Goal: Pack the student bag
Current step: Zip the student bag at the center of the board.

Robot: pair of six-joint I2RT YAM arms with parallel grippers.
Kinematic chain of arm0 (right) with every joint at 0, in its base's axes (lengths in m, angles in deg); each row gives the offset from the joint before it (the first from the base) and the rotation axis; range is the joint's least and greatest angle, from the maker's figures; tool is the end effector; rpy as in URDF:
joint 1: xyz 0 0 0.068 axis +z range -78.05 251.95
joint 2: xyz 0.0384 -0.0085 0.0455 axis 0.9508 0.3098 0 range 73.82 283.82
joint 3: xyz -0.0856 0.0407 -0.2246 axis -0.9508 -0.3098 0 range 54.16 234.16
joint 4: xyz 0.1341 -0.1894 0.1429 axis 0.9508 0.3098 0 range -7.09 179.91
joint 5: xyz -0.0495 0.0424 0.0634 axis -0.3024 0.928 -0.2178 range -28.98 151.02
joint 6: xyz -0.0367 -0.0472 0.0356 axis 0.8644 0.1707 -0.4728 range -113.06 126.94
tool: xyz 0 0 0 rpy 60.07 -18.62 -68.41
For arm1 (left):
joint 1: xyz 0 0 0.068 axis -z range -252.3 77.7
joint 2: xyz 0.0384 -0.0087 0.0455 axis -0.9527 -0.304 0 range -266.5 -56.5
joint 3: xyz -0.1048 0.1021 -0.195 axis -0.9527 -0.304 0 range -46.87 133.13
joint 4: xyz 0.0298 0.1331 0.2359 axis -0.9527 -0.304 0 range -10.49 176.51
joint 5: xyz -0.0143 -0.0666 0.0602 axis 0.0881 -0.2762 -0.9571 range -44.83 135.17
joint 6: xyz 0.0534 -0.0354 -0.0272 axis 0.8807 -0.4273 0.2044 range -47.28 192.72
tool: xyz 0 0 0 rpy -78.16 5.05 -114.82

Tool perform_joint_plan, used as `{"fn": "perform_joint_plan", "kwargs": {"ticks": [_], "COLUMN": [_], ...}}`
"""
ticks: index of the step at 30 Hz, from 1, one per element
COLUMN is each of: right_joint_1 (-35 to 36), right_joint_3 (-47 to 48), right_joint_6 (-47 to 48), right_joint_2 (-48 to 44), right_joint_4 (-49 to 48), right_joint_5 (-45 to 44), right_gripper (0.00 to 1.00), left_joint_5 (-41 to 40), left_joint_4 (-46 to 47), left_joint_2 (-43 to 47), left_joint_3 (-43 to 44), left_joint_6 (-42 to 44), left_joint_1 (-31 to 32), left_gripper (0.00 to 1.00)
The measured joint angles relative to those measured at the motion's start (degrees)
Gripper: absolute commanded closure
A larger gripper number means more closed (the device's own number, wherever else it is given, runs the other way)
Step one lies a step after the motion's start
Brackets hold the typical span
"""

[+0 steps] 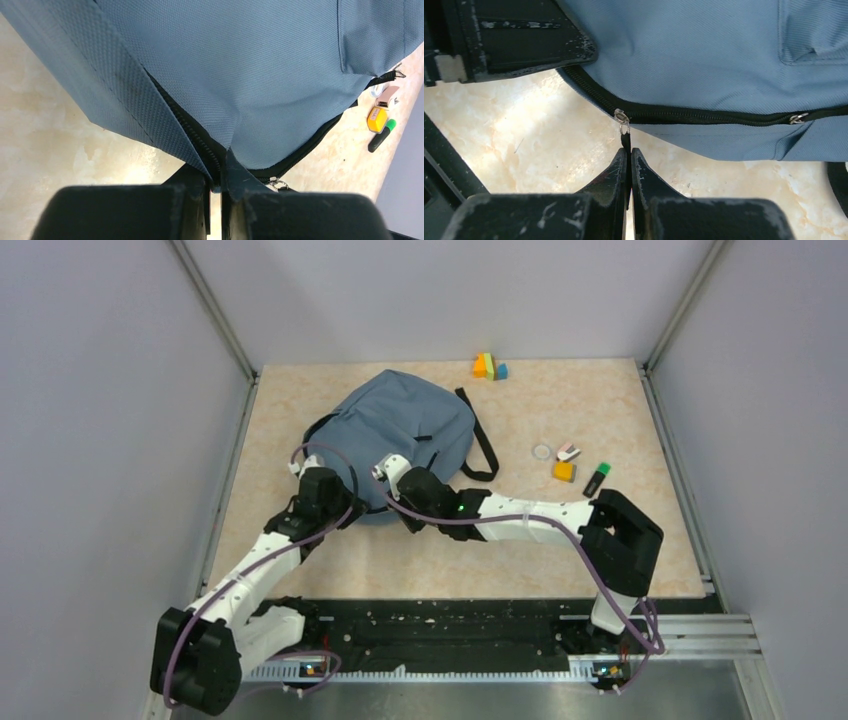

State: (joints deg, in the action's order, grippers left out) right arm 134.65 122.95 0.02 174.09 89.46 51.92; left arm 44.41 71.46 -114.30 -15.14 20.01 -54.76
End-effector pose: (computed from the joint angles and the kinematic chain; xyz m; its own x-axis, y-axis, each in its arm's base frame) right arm 0.1980 0.3641 0.1807 -0.3793 -0.4755 -0.7938 -0.7802 0.6255 -0.0019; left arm 0.2393 -0.0748 0.1666 -0.6122 -0.6408 -0.4633 -0.3221 0.7372 -0.5940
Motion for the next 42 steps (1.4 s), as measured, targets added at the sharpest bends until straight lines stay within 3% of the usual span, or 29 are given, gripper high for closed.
{"fn": "perform_joint_plan", "kwargs": {"ticks": [9, 23, 32, 33, 36, 39, 42], "right_joint_1": [-0.1, -7.9, -9.4, -9.5, -10.2, -12.4, -15.4], "right_joint_3": [0.3, 0.3, 0.3, 0.5, 3.1, 6.1, 7.4], "right_joint_6": [-1.4, -1.7, -1.2, -1.0, 0.5, 1.3, 2.3], "right_joint_2": [0.0, -1.1, -1.1, -1.1, -1.1, -1.2, -2.0], "right_joint_4": [-0.1, 0.0, -0.3, 0.2, 4.9, 8.7, 10.2], "right_joint_5": [-4.5, -4.9, -1.6, -1.2, -2.4, -5.2, -5.8], "right_gripper": [1.0, 1.0, 0.99, 0.84, 0.46, 0.2, 0.16], "left_joint_5": [-1.5, 6.0, 8.3, 8.5, 7.3, 4.0, 1.6], "left_joint_4": [-2.9, -8.7, -10.9, -11.0, -11.8, -13.4, -14.6], "left_joint_2": [3.5, 5.1, 5.2, 5.2, 5.2, 5.6, 6.7], "left_joint_3": [0.1, 3.2, 4.7, 4.7, 4.8, 5.5, 7.5], "left_joint_6": [3.0, 11.7, 15.2, 15.4, 16.6, 18.4, 19.2], "left_joint_1": [-1.2, -16.2, -19.5, -19.7, -20.1, -21.6, -22.1], "left_gripper": [1.0, 1.0, 0.99, 0.89, 0.42, 0.27, 0.23]}}
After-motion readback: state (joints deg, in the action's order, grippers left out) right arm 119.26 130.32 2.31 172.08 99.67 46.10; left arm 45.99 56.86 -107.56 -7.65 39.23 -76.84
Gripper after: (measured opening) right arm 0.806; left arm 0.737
